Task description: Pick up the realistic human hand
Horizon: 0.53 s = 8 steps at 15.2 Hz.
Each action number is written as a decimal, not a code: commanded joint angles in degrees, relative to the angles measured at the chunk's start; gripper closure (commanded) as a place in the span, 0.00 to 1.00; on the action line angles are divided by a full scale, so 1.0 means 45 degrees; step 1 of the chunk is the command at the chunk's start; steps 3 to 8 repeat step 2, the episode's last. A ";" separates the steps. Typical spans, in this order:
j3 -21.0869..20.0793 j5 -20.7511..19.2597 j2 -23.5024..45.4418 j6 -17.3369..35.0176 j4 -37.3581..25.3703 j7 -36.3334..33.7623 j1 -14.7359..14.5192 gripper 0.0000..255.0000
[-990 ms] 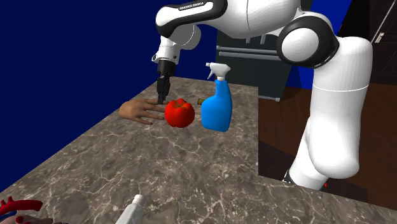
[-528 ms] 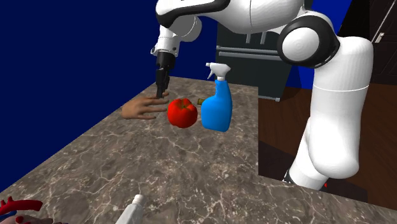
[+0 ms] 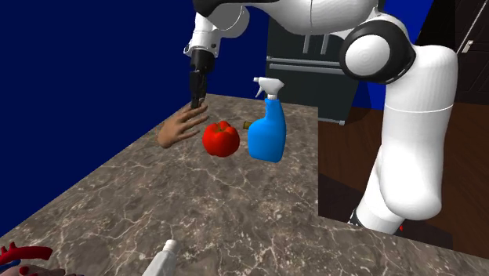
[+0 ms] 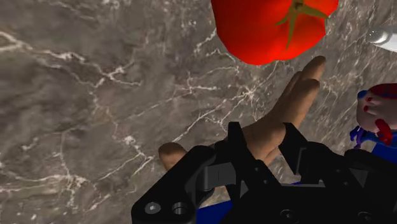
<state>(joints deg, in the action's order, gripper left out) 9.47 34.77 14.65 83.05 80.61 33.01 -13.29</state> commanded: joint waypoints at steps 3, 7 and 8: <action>-0.0002 0.0020 0.0034 -0.0189 -0.0254 -0.0109 0.0020 1.00; -0.0002 0.0020 0.0034 -0.0189 -0.0254 -0.0109 0.0020 1.00; -0.0002 0.0020 0.0034 -0.0189 -0.0254 -0.0109 0.0020 1.00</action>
